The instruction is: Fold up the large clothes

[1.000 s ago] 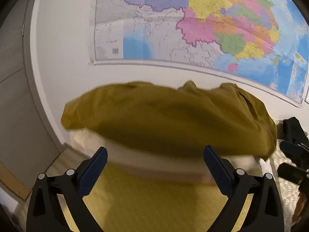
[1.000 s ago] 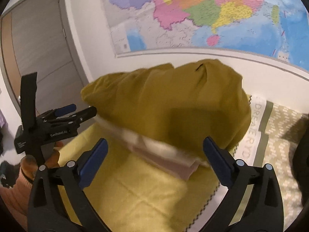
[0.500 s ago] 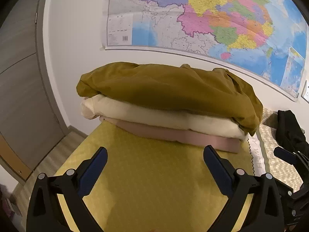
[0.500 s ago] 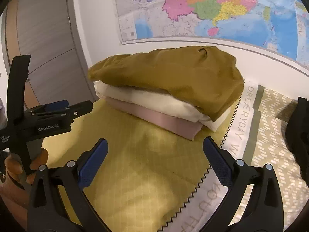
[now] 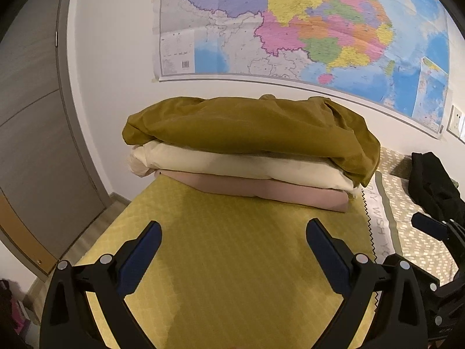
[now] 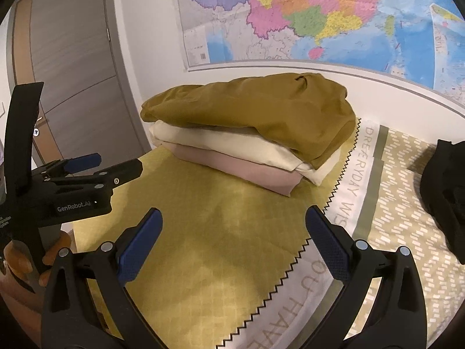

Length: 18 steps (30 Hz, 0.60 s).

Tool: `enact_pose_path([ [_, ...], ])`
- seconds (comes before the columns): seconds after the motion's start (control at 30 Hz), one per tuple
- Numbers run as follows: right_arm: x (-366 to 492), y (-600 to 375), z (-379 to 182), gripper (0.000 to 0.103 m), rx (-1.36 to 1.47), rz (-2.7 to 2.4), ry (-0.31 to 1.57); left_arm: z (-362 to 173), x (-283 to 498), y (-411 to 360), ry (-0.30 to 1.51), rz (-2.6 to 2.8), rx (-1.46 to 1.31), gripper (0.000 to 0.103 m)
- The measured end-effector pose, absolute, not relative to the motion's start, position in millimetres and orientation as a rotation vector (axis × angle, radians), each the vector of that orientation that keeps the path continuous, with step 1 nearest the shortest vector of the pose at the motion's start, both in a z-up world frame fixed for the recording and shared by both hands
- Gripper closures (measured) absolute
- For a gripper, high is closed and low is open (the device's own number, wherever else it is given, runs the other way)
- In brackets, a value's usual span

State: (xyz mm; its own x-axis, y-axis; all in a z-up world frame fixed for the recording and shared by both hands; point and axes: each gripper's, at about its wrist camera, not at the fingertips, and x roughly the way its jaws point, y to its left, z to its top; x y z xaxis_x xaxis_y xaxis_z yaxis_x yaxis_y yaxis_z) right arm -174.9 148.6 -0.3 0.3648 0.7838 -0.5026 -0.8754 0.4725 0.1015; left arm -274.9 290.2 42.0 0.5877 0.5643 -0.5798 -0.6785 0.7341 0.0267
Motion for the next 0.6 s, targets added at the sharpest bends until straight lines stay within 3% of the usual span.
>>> enact_pose_path([
  [0.6,-186.8,129.6,-1.4,0.006,-0.186,1.047,0.516,36.9,-286.0,272.3,0.607,0.738,-0.203,0.007],
])
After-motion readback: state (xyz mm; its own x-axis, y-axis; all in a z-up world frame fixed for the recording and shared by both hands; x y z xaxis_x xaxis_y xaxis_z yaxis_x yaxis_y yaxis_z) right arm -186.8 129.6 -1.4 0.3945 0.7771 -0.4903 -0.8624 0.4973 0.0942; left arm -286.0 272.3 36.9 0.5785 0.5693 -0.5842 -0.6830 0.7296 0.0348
